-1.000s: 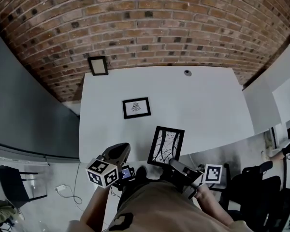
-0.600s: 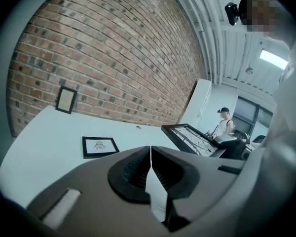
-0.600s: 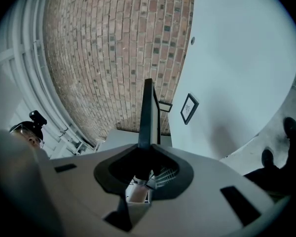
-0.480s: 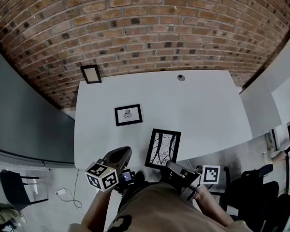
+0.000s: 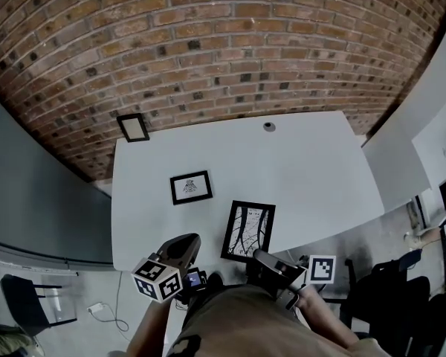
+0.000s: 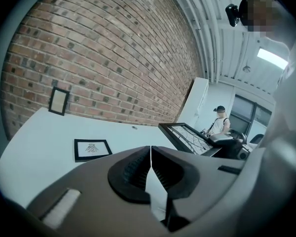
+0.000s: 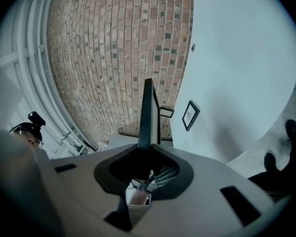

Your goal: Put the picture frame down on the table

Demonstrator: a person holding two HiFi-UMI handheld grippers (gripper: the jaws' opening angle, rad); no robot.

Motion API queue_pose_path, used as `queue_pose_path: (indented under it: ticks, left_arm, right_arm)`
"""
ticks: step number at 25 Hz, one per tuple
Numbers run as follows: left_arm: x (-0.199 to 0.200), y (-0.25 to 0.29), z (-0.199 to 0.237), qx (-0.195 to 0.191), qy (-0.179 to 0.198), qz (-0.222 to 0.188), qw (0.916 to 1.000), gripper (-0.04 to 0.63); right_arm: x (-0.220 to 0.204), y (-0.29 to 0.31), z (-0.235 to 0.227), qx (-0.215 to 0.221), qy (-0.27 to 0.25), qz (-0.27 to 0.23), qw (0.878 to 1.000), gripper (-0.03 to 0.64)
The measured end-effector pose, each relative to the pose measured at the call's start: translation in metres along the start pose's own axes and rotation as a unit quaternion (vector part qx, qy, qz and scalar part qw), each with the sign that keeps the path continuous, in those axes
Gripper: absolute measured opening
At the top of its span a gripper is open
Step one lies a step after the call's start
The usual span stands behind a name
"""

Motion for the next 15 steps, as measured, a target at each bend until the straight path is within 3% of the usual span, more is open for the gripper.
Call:
queue_pose_path:
  ticks: [15]
  left_arm:
    - [0.002,0.007,-0.007,0.027,0.003,0.005,0.9996,0.009]
  right_arm:
    - [0.028,0.005,-0.001,-0.001,-0.015,0.035,0.999,0.057]
Point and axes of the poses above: the fingertips, and each gripper's own axes: y forward along the fingers, z to its left, x out of its top, the point moved 2 cm from there along -y, backward along the fingers, and after that the axes turned 6 degrees about x, right-handed, at the moved point
